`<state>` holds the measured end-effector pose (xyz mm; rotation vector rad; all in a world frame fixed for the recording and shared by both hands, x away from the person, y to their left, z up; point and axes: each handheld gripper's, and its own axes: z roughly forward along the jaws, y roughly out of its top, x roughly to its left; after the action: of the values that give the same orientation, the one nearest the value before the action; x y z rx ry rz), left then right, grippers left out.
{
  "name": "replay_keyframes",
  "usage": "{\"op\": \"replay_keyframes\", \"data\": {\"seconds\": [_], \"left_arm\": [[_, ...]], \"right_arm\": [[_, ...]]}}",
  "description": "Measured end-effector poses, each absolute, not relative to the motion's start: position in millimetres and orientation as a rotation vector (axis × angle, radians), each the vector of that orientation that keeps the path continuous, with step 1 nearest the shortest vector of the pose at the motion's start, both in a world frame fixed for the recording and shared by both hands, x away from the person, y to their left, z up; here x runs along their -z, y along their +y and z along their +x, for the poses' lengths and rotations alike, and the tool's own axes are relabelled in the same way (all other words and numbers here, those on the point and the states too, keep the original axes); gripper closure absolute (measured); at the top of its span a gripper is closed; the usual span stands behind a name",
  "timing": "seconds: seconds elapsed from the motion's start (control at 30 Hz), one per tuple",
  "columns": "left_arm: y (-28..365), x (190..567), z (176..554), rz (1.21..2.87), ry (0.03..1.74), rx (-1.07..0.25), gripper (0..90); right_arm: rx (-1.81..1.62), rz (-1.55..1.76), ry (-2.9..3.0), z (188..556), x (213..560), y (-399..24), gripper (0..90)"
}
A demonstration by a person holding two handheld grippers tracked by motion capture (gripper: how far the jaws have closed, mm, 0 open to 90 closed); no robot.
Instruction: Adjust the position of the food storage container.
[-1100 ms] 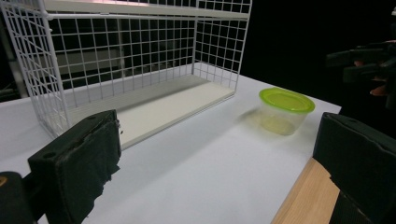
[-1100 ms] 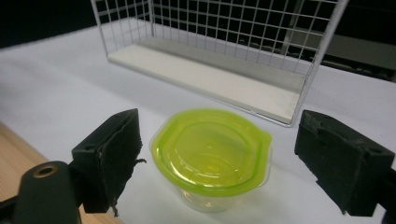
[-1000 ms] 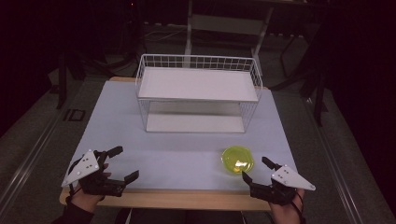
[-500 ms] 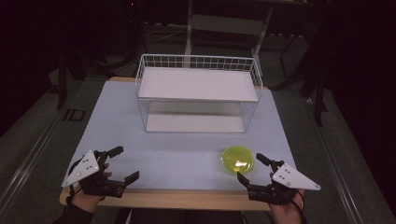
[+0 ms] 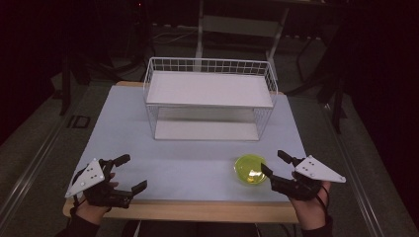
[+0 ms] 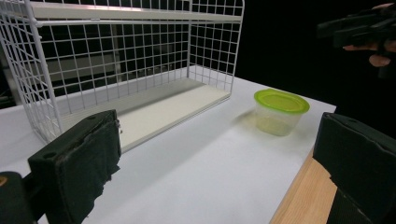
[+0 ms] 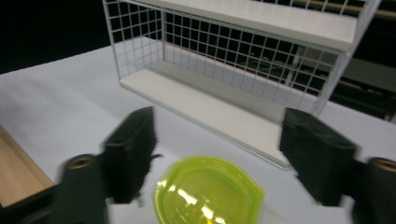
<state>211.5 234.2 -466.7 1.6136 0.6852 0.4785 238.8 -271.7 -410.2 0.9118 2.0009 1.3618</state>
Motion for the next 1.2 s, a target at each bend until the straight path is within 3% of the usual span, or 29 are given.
{"op": "replay_keyframes", "data": {"seconds": [0.03, 0.43, 1.2], "left_arm": [[234, 467, 212, 1.613, 0.686, -0.480, 1.8], [235, 467, 213, 1.613, 0.692, -0.480, 1.8], [233, 467, 212, 1.615, 0.666, -0.476, 1.8]], "right_arm": [[-1.352, 0.920, 2.010, 240, 411, -274, 45.5], [-1.205, 1.181, 2.074, 262, 431, -301, 89.9], [-0.963, 1.497, 2.252, 304, 509, -300, 90.0]]}}
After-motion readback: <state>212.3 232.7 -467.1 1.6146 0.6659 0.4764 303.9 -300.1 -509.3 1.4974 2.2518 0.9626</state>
